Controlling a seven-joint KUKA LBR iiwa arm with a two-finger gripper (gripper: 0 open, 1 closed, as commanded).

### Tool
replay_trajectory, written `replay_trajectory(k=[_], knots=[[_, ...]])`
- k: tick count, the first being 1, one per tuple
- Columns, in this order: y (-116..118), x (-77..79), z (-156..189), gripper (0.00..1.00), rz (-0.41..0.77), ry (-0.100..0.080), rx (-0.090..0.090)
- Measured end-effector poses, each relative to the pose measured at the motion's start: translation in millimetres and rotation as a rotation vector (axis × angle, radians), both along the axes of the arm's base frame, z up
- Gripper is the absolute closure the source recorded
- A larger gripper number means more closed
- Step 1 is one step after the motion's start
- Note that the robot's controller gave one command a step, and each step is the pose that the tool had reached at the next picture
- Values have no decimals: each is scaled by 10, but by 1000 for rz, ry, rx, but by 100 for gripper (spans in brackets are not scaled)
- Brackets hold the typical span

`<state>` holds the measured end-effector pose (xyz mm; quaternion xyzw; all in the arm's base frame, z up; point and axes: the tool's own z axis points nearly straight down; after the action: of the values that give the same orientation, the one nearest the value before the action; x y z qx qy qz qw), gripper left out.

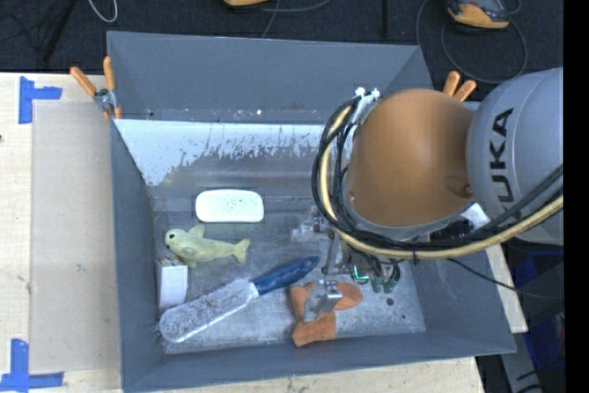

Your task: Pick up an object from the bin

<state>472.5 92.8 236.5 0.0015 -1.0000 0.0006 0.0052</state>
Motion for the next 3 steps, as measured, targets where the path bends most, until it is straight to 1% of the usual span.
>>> replay_trajectory(k=[1, 2, 3], knots=[[-7, 16, 40, 0, -4, -8, 1], [440, 172, -689, 0, 100, -12, 2], [1102, 495, -766, 0, 234, -13, 5]])
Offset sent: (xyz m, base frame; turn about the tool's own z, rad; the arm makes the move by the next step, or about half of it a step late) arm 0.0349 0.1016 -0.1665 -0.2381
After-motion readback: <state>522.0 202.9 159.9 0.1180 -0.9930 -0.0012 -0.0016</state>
